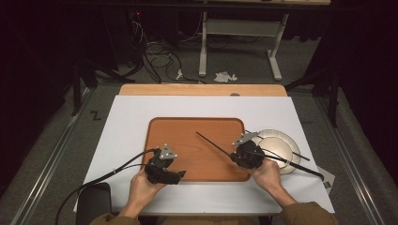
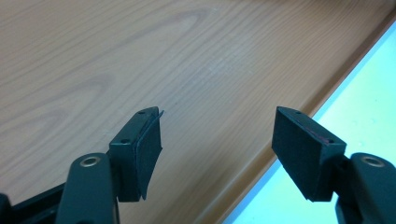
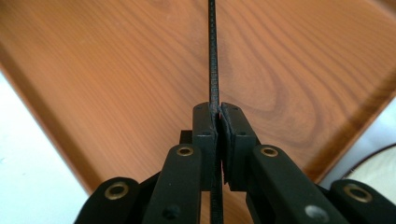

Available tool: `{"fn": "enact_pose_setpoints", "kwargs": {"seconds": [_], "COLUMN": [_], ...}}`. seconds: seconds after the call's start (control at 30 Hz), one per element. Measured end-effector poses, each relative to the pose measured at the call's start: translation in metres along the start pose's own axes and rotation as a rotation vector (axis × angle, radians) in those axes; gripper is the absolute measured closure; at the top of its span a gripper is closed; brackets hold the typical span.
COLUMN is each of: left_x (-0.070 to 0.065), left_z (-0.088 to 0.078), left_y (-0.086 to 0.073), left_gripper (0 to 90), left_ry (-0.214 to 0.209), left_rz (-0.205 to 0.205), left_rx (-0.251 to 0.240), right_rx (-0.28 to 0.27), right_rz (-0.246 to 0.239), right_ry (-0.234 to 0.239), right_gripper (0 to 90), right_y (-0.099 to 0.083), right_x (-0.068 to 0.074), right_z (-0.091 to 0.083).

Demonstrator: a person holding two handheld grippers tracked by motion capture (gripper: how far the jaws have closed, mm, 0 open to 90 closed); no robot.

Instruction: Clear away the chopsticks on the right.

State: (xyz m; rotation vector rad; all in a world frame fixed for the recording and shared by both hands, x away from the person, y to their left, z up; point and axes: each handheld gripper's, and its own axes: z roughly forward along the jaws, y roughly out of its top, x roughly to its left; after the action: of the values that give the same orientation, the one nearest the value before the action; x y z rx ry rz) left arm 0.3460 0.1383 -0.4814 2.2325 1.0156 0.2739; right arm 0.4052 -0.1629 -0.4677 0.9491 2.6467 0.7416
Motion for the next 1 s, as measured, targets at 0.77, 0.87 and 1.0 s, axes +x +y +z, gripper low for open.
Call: {"fn": "enact_pose_setpoints", "kwargs": {"seconds": [0.77, 0.87, 1.0], "left_x": [0.000, -0.001, -0.001], "left_z": [-0.003, -0.003, -0.004], "left_y": [0.000, 0.000, 0.000], "left_gripper": [32.7, 32.7, 32.8], "left_ry": [0.000, 0.001, 0.003], "left_rz": [0.002, 0.005, 0.006], "left_rx": [-0.006, -0.007, -0.009], "right_rx": [0.094, 0.100, 0.094], "right_rz": [0.000, 0.025, 0.046], "right_ry": [-0.085, -0.110, -0.115], "right_gripper": [85.6, 85.5, 85.5], "right_y": [-0.003, -0.004, -0.004], "right_x": [0.001, -0.001, -0.002], "right_z": [0.020, 0.020, 0.020]}}
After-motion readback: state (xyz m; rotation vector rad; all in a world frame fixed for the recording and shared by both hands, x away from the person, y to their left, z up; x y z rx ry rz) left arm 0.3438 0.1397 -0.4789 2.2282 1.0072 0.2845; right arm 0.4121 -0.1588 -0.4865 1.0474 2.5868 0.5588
